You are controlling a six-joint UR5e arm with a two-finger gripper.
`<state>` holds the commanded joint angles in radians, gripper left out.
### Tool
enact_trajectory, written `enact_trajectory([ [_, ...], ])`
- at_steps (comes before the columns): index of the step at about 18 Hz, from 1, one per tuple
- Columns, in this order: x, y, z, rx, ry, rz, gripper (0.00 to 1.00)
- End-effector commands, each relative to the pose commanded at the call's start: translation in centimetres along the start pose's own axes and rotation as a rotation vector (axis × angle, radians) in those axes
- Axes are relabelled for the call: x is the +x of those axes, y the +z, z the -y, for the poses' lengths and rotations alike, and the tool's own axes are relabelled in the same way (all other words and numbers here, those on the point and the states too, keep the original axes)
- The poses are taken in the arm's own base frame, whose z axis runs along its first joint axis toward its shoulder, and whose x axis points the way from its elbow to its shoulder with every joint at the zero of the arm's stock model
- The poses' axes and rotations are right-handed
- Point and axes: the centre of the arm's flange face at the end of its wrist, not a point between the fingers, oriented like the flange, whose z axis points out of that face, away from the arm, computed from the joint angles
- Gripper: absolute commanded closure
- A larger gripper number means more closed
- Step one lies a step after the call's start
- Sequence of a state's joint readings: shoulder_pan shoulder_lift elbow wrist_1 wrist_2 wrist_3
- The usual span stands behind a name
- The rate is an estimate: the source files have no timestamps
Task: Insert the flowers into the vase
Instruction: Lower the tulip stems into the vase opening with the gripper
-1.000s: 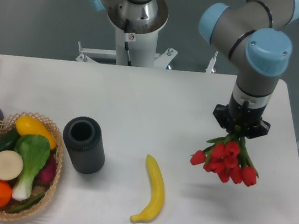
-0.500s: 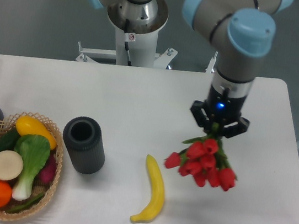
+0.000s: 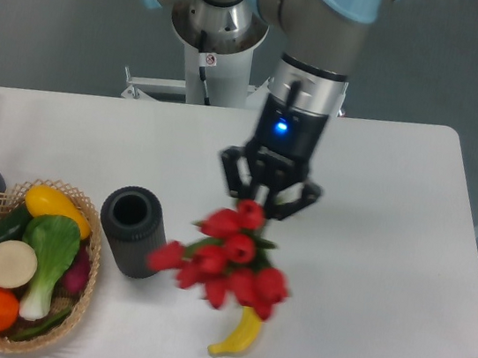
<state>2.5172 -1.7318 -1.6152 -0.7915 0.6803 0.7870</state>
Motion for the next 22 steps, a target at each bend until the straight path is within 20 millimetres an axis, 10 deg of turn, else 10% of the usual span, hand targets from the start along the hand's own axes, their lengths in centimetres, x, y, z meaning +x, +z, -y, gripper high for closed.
enact_trajectory([
  [11,3.4,-0.3,2.6,0.138,0.030,-0.133,1.00],
  [22,5.1,2.1,-1.4,0.218,-0.011,-0.266,1.00],
])
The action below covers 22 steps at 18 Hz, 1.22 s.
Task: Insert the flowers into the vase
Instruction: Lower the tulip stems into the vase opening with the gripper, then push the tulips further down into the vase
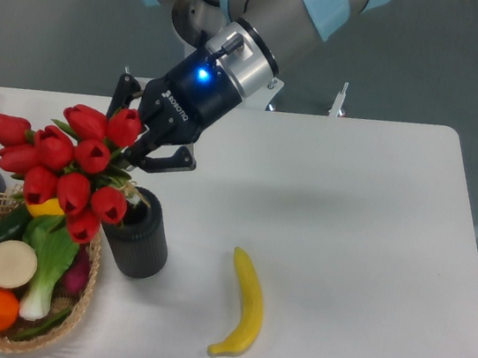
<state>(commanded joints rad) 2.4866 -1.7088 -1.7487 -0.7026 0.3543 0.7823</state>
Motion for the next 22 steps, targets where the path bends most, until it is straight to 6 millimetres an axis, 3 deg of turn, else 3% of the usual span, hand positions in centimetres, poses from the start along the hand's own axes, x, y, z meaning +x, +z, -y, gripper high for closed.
enact_trajectory([
  [7,-1.2,0.7,-1.3,-0.008,0.000,-0.006,1.00],
  [15,-1.9,2.2,-4.7,-0.035,-0.032,-0.028,1.00],
  [22,-1.5,3.9,-8.5,-0.077,-0.027,-0.049,0.89],
])
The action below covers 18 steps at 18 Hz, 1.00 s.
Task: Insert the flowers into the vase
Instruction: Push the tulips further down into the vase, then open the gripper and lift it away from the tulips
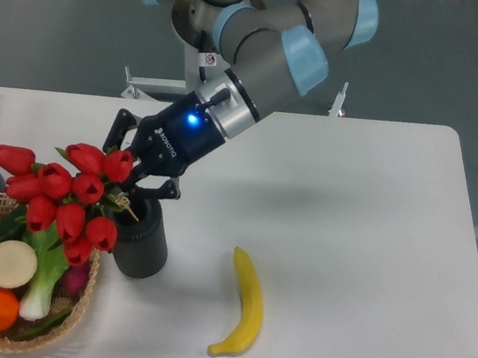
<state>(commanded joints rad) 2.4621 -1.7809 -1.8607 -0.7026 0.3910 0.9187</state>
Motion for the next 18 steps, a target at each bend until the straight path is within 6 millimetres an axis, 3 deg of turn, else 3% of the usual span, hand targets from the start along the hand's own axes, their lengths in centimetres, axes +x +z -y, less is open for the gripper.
enact_trajectory([
  [6,-0.4,1.1,-2.0,-0.061,-0.022,0.015,0.68],
  [13,0.5,1.1,-4.3,-0.158,-0.050,0.069,0.00],
  [18,1.7,-0.1,-5.3,-0.159,-0.064,0.087,0.00],
])
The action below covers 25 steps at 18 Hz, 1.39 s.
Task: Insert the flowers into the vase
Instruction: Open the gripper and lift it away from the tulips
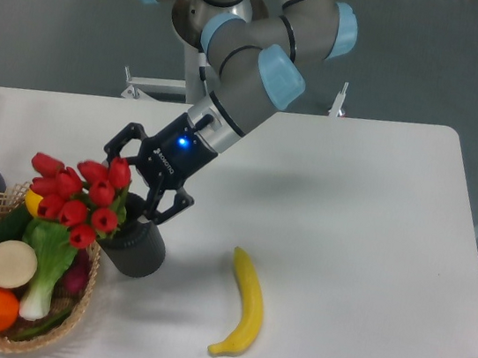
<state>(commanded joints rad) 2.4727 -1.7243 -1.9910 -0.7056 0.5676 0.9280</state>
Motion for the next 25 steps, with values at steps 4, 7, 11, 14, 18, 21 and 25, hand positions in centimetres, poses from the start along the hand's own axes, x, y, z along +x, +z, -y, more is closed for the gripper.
enact_trajectory([
  [4,0.4,-2.9,-1.2,0.016,-0.024,0.052,0.00],
  [7,0.7,-5.1,-1.9,0.028,-0.039,0.093,0.00],
  [11,0.6,-6.7,-3.0,-0.031,-0.048,0.174,0.00],
  [14,0.5,-8.6,-3.5,-0.086,-0.050,0.258,0.00],
  [18,-0.6,-11.7,-3.6,-0.138,-0.054,0.372,0.00],
  [21,-3.4,-14.5,-4.7,-0.280,-0.022,0.499,0.00],
  [25,-8.3,-15.3,-7.9,-0.512,0.026,0.556,0.00],
])
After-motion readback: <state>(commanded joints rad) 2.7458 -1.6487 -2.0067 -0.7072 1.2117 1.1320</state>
